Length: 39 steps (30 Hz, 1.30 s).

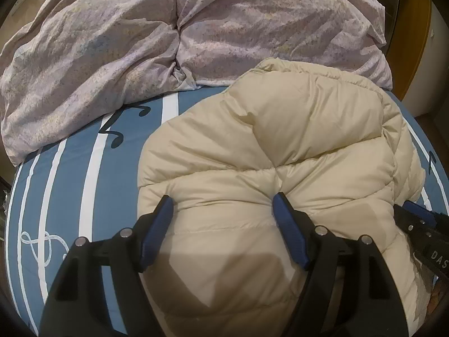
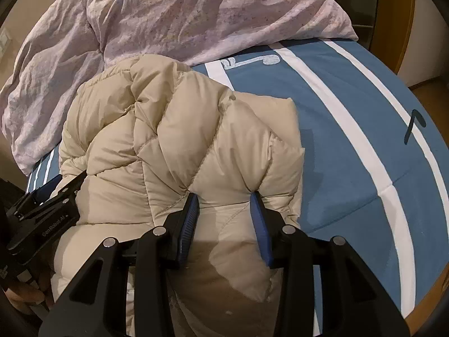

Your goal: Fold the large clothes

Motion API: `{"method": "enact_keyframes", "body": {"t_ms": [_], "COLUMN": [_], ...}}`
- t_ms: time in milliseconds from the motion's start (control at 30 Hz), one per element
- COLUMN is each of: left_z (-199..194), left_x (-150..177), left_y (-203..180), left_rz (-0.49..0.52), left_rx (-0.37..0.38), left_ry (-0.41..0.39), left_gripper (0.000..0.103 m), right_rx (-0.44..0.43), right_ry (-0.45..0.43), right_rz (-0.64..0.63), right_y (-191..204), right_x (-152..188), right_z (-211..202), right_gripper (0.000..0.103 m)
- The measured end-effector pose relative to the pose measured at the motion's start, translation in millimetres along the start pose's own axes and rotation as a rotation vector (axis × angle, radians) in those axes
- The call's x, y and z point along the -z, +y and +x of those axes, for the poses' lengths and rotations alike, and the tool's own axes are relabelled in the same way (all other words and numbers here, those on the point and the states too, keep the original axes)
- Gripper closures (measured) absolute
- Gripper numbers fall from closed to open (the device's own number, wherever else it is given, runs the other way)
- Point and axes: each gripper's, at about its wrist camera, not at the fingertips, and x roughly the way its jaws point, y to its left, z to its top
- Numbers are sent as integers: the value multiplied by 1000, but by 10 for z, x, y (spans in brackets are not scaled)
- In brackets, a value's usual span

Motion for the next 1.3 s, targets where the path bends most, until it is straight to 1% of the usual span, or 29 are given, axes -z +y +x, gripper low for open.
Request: {"method": "enact_keyframes", "body": {"t_ms": [100,300,400,600,800,867,1033,1300], "left_z": [1,3,5,4,13,17,27,38], "left_x": [0,0,0,-1,6,9,9,23], "left_y": [-4,-11,-7,-10,6,11,11,20], "left_rz": [4,3,4,2,-9,-15,-22,-37], "left_rx": [-3,-6,-6,-6,-1,1,5,14], "left_ry": [3,6,7,6,5,4,0,-17], "left_gripper": [29,29,29,29,27,26,25,24], "right_rx": [11,-41,-46,-18,38,43,66,74], "right_ry": [-12,-129,-155,-159,-147,-138,-136,-145], "right_rz": [5,0,-9,-14,-9,-5,-33,-44], "right_y": [18,101,143,165,108,80,97,99], "right_x": [-34,-132,-179,-197,-178,-160,-90,-28], "right_z": [-83,-370,-400,-317,-189,-142,-37,86], "right_gripper": [62,62,62,62,61,56,53,50]}}
